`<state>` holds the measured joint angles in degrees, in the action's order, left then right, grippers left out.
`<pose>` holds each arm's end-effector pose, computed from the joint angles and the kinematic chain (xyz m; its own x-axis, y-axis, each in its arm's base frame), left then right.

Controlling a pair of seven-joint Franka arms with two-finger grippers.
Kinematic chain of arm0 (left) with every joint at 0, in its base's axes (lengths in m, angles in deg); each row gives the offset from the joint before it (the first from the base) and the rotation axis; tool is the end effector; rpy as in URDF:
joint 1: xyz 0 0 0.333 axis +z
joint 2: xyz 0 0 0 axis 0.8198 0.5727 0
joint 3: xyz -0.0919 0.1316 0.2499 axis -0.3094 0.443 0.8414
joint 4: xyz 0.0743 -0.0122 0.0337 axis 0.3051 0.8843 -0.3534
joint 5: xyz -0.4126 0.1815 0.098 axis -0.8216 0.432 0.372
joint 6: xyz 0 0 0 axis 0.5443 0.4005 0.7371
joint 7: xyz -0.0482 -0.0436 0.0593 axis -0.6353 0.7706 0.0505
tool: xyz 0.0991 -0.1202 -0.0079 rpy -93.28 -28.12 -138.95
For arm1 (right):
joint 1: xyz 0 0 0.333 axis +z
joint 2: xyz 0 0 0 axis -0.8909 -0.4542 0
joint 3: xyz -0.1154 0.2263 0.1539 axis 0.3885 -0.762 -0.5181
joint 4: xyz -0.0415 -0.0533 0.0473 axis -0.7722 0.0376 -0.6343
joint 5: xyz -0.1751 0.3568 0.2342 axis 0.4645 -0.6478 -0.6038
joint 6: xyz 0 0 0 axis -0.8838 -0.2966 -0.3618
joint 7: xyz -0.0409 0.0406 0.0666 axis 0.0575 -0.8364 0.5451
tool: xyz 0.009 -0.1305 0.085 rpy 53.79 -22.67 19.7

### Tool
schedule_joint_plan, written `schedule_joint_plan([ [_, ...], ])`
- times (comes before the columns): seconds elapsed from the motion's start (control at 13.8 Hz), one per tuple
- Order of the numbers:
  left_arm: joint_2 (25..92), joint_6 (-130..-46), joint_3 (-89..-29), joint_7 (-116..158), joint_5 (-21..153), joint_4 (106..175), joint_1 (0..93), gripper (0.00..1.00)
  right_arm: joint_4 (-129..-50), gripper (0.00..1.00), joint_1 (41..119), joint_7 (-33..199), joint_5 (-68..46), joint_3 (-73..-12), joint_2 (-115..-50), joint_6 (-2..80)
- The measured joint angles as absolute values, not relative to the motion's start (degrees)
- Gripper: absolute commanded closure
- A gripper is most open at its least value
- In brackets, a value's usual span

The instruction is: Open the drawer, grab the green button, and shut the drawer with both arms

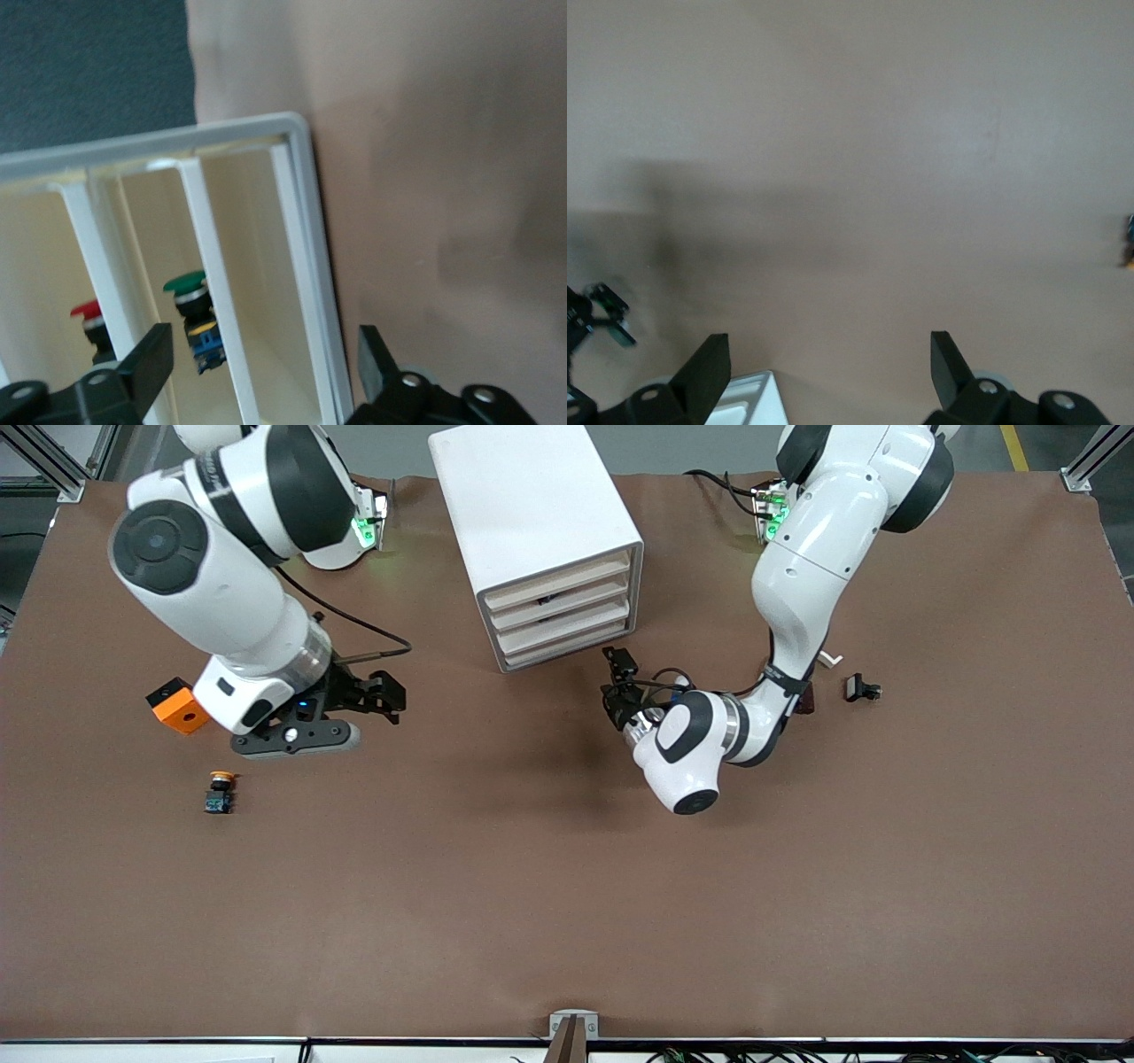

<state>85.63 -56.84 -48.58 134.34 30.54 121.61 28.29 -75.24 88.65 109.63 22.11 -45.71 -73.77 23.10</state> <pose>0.4781 -0.4592 0.0713 -0.3207 0.9361 -0.1442 0.4152 0.0021 -0.9097 0.6423 0.2911 0.4491 0.9994 0.0275 -0.0231 0.0264 -0.9985 -0.0475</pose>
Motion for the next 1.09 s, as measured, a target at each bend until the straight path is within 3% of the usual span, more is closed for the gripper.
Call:
schedule_joint_plan([
  [0.15, 86.7, -56.8, -48.5, 137.3, 28.3, 121.6, 26.6, 0.39, -75.2, 0.00, 89.6, 115.9, 22.1, -45.7, -74.6, 23.4],
  [0.44, 88.4, -56.8, -48.5, 140.8, 25.5, 121.6, 24.5, 0.41, -74.8, 0.00, 91.1, 124.9, 22.1, -45.7, -75.5, 23.4],
  [0.8, 88.4, -56.3, -48.6, 141.8, 25.2, 121.2, 23.6, 0.71, -74.5, 0.00, 92.0, 125.9, 22.1, -45.6, -77.7, 23.4],
  [0.94, 88.4, -56.2, -48.6, 141.8, 25.2, 121.2, 22.6, 0.78, -74.4, 0.00, 92.7, 127.2, 22.1, -45.6, -77.8, 23.1],
  [1.02, 88.4, -56.2, -48.6, 141.8, 25.2, 121.2, 22.1, 0.95, -74.3, 0.00, 92.9, 128.9, 22.1, -45.6, -77.8, 23.0],
  [1.09, 88.4, -56.2, -48.7, 141.8, 25.2, 121.1, 21.6, 1.00, -74.3, 0.00, 93.0, 130.6, 22.1, -45.6, -77.8, 22.9],
])
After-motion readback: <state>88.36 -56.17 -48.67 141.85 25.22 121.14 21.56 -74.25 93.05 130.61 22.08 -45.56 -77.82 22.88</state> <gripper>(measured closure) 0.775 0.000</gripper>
